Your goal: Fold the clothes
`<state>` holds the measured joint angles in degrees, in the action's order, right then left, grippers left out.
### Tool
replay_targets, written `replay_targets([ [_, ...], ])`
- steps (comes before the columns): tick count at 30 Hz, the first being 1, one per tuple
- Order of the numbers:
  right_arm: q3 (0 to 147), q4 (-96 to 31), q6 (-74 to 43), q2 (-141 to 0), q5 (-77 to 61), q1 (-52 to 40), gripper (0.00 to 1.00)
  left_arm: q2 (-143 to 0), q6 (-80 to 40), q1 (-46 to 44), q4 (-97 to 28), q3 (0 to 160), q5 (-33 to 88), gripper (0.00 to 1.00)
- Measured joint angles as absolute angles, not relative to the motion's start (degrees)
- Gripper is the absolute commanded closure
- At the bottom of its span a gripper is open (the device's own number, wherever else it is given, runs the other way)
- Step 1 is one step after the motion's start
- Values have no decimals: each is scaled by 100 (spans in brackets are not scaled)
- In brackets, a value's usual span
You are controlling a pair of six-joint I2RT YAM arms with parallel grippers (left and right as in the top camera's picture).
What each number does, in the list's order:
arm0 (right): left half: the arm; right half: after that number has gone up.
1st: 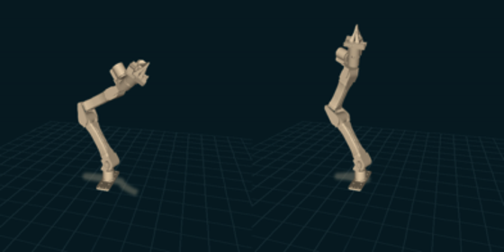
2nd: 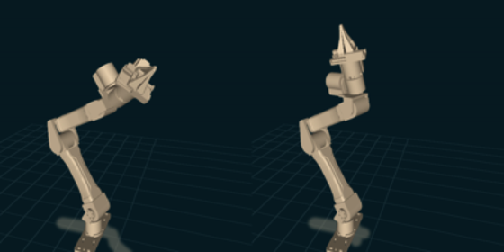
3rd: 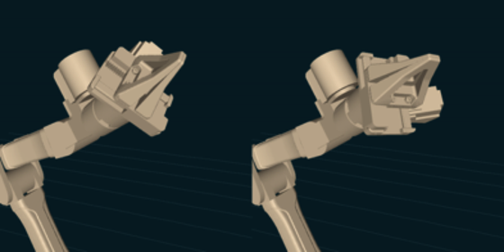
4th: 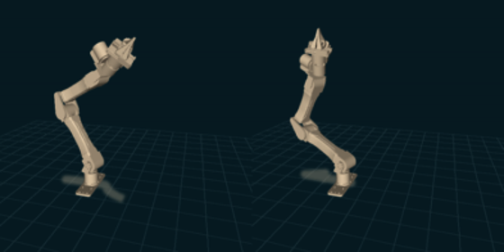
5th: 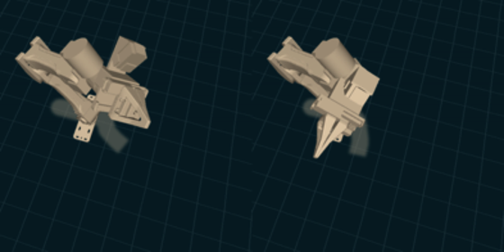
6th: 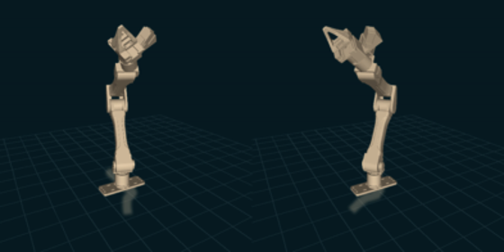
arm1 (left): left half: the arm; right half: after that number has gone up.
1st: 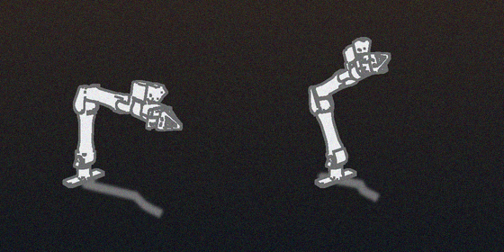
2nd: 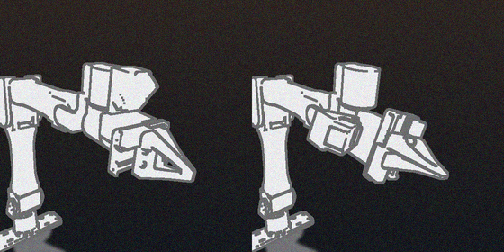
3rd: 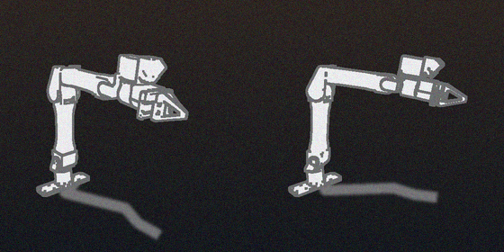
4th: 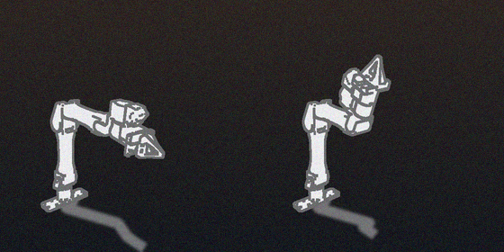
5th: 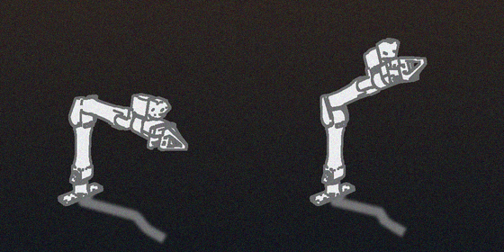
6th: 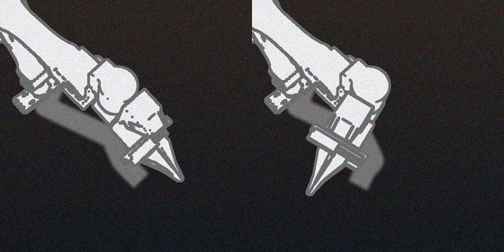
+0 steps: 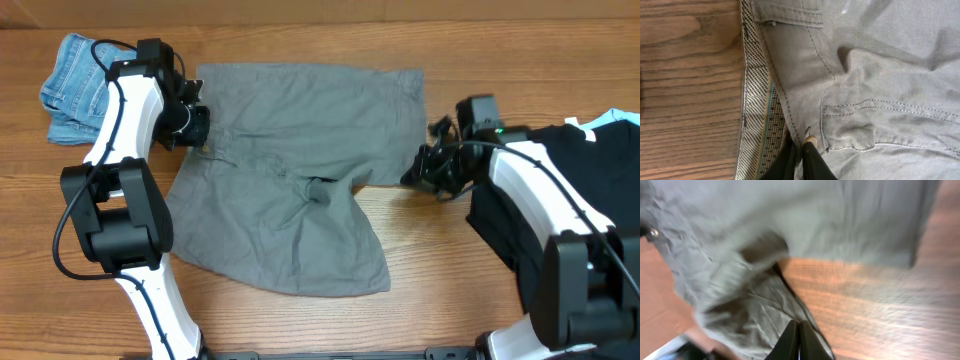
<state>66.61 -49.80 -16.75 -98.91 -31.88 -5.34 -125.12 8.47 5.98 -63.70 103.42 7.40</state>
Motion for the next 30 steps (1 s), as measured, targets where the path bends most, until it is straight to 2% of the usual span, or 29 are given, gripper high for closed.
replay_targets([
  [2, 6853, -4982, -1540, -9782, -2989, -534, 76, -12512, 847, 598, -6368, 10342, 740, 89],
  [7, 6836, -4593, -1334, -9850, -2886, -604, 69, -12510, 847, 598, -6366, 10342, 742, 89],
  [9, 6796, -4412, -1317, -9983, -2873, -676, 61, -12512, 847, 598, -6364, 10342, 742, 89],
  [12, 6746, -4115, -1267, -10331, -2965, -819, 33, -12510, 847, 598, -6366, 10342, 740, 89],
  [15, 6702, -3785, -1326, -10652, -3194, -974, 21, -12510, 847, 598, -6368, 10342, 742, 89],
  [18, 6692, -3424, -1586, -10814, -3330, -1109, 21, -12510, 847, 598, -6375, 10342, 742, 88],
  [20, 6692, -3212, -1809, -10840, -3393, -1188, 36, -12510, 847, 598, -6372, 10342, 740, 88],
  [21, 6692, -3177, -1903, -10840, -3426, -1219, 37, -12512, 847, 598, -6375, 10342, 742, 88],
  [23, 6692, -3159, -2043, -10849, -3452, -1264, 28, -12512, 847, 598, -6370, 10342, 740, 88],
  [24, 6692, -3146, -2099, -10866, -3472, -1286, 27, -12512, 847, 598, -6372, 10342, 740, 88],
  [27, 6692, -3000, -2174, -10951, -3489, -1356, 35, -12512, 847, 598, -6372, 10342, 740, 88],
  [30, 6689, -2790, -2246, -11008, -3516, -1439, 37, -12512, 847, 598, -6377, 10342, 740, 88],
])
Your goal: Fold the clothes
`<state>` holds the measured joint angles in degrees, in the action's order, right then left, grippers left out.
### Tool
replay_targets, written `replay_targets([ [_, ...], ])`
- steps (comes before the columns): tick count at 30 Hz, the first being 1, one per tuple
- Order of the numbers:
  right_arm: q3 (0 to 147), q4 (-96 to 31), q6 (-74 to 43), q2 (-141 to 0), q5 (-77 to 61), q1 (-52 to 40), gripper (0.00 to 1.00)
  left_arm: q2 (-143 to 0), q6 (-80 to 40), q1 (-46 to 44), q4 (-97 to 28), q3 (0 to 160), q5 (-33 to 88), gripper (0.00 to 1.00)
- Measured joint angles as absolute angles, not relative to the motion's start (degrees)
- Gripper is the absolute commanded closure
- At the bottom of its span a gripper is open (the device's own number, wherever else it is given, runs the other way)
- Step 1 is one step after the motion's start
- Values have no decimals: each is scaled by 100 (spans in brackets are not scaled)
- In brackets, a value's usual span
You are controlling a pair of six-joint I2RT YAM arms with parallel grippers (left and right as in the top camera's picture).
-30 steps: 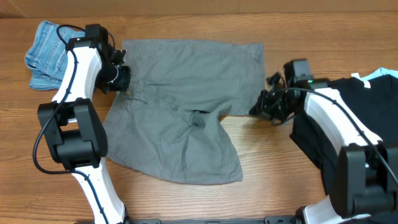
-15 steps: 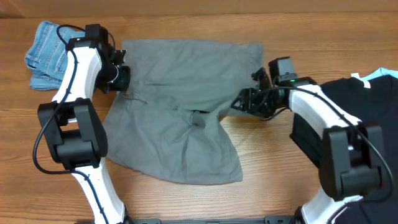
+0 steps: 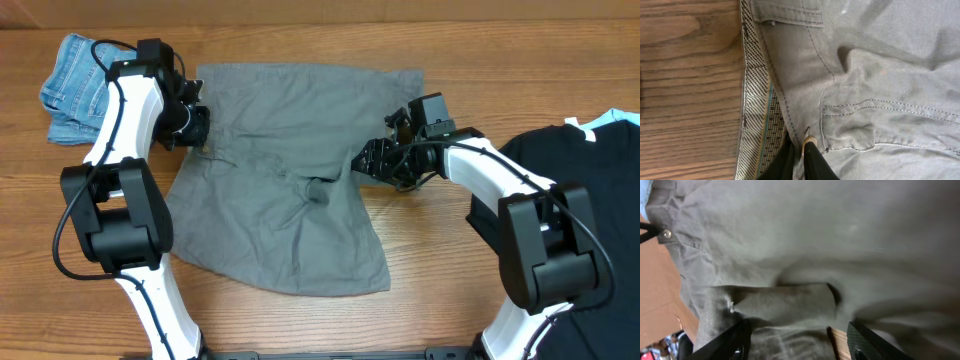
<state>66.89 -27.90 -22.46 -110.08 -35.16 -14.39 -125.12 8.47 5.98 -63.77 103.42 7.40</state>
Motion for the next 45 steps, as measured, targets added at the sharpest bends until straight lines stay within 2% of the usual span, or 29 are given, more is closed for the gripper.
replay_targets([
  [4, 6689, -2604, -2257, -11015, -3518, -1562, 49, -12512, 847, 598, -6386, 10342, 740, 88],
  [6, 6689, -2585, -2257, -11015, -3514, -1623, 66, -12512, 847, 598, -6390, 10342, 740, 88],
  [7, 6689, -2563, -2226, -11017, -3516, -1649, 78, -12512, 847, 598, -6388, 10342, 740, 88],
  [9, 6689, -2578, -2279, -11017, -3496, -1684, 96, -12512, 847, 598, -6390, 10342, 740, 88],
  [14, 6711, -3098, -2270, -11017, -3356, -1662, 96, -12512, 847, 598, -6392, 10342, 740, 87],
  [19, 7096, -4536, -1975, -10984, -2902, -1411, 96, -12512, 847, 598, -6390, 10342, 740, 87],
  [25, 8287, -6311, -1494, -10744, -1883, -1197, 96, -12512, 847, 598, -6392, 10342, 740, 87],
  [33, 8934, -6936, -1282, -10538, -607, -1090, 96, -12512, 847, 598, -6392, 10342, 742, 84],
  [34, 8934, -6963, -1273, -10538, -451, -1050, 93, -12512, 847, 598, -6392, 10342, 740, 82],
  [35, 8934, -6980, -1260, -10538, -349, -1007, 60, -12512, 845, 598, -6392, 10342, 742, 81],
  [36, 8934, -7037, -1240, -10538, -248, -950, 34, -12510, 845, 598, -6396, 10342, 742, 80],
  [37, 8936, -7140, -1243, -10538, -193, -902, 23, -12512, 843, 598, -6399, 10342, 742, 78],
  [42, 8934, -7959, -1396, -10538, -200, -565, 22, -12512, 819, 598, -6396, 10342, 742, 66],
  [45, 8877, -8073, -1463, -10538, -534, -414, 22, -12512, 766, 598, -6386, 10342, 744, 63],
])
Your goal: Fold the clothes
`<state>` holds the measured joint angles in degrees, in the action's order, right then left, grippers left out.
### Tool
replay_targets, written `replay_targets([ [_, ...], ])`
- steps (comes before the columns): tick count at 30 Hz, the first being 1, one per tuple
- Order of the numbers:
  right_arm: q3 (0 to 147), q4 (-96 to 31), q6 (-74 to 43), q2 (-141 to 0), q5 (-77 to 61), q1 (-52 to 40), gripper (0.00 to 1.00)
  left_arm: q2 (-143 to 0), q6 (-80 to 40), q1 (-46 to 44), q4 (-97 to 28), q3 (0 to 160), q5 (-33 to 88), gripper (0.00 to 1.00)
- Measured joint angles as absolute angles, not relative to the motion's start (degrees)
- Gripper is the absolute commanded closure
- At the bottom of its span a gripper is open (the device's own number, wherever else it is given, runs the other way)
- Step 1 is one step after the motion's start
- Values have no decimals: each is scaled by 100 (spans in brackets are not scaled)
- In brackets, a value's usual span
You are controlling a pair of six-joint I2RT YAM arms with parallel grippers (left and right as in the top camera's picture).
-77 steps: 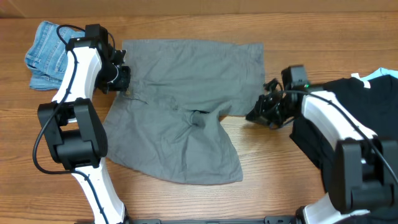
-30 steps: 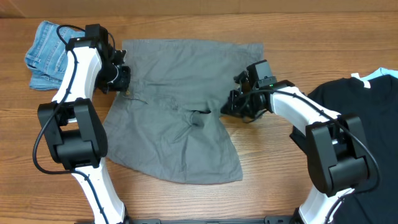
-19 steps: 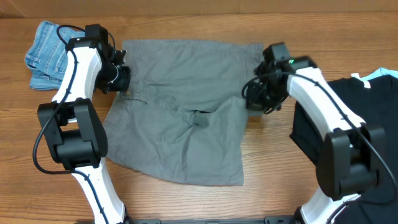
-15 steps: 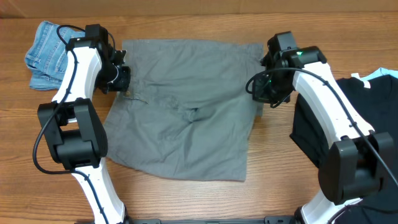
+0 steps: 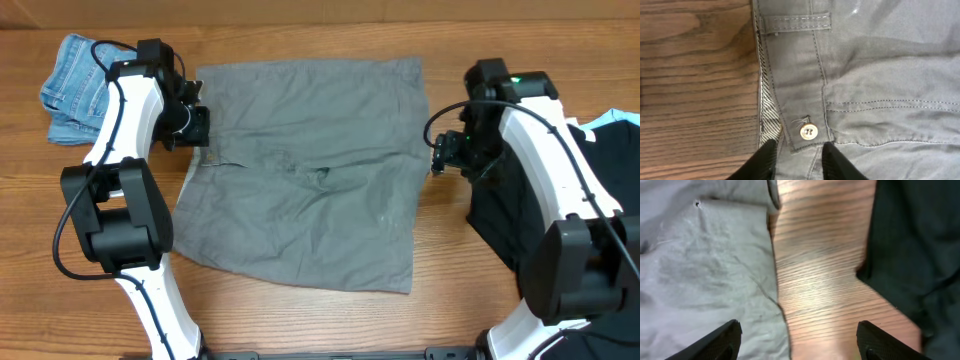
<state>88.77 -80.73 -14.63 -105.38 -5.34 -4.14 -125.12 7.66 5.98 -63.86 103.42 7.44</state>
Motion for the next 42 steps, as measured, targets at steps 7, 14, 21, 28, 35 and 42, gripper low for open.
replay_targets([
  [7, 7712, -7854, -1496, -10536, -1566, -438, 24, -12512, 760, 598, -6383, 10342, 742, 61],
  [14, 6139, -7369, -1680, -10534, -2257, -797, 24, -12512, 757, 598, -6388, 10342, 744, 59],
  [21, 5107, -7065, -2110, -9719, -2644, -891, 25, -12512, 757, 598, -6392, 10342, 744, 58],
  [28, 4311, -6396, -3183, -8619, -2834, -910, 42, -12512, 757, 598, -6390, 10342, 873, 58],
  [35, 3415, -5367, -3924, -8552, -3299, -910, 44, -12512, 757, 598, -6392, 10342, 926, 57],
  [42, 3267, -4786, -4405, -8549, -3581, -910, 82, -12512, 757, 598, -6388, 10342, 941, 56],
])
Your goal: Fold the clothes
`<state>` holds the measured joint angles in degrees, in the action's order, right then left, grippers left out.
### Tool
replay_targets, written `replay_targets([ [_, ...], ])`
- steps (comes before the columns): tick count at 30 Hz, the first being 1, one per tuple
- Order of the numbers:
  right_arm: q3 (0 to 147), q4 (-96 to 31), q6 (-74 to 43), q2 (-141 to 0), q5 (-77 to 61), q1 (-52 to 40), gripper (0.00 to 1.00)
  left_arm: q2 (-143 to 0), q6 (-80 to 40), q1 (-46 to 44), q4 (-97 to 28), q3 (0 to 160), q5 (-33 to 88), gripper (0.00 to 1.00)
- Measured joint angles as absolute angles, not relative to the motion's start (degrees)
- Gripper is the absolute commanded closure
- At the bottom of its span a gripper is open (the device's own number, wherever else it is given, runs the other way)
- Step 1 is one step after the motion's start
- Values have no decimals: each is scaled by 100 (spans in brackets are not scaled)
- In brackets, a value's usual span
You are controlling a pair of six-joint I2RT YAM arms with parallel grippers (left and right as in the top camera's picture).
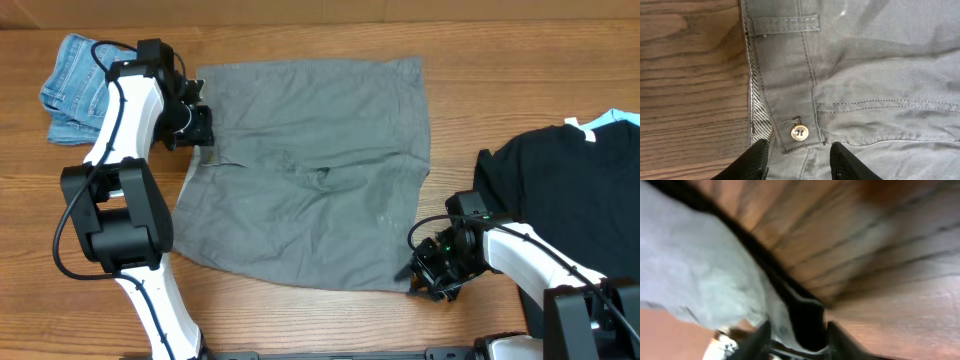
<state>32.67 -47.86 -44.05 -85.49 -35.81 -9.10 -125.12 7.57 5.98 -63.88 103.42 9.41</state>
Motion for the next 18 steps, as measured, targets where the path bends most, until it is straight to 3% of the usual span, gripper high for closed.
replay_targets([
  [1, 3262, -4740, -4447, -8549, -3599, -910, 91, -12512, 757, 598, -6388, 10342, 941, 56],
  [3, 3260, -4724, -4543, -8549, -3597, -910, 96, -12512, 757, 598, -6392, 10342, 943, 56],
  [7, 3315, -5155, -4501, -8543, -3498, -910, 96, -12512, 760, 598, -6390, 10342, 941, 56],
  [15, 4858, -7915, -4147, -7905, -2001, -915, 96, -12512, 760, 598, -6388, 10342, 941, 55],
  [17, 5131, -8213, -4110, -7601, -1723, -915, 92, -12512, 757, 598, -6381, 10342, 941, 53],
  [18, 5164, -8265, -4106, -7474, -1634, -915, 81, -12512, 757, 598, -6368, 10342, 941, 51],
])
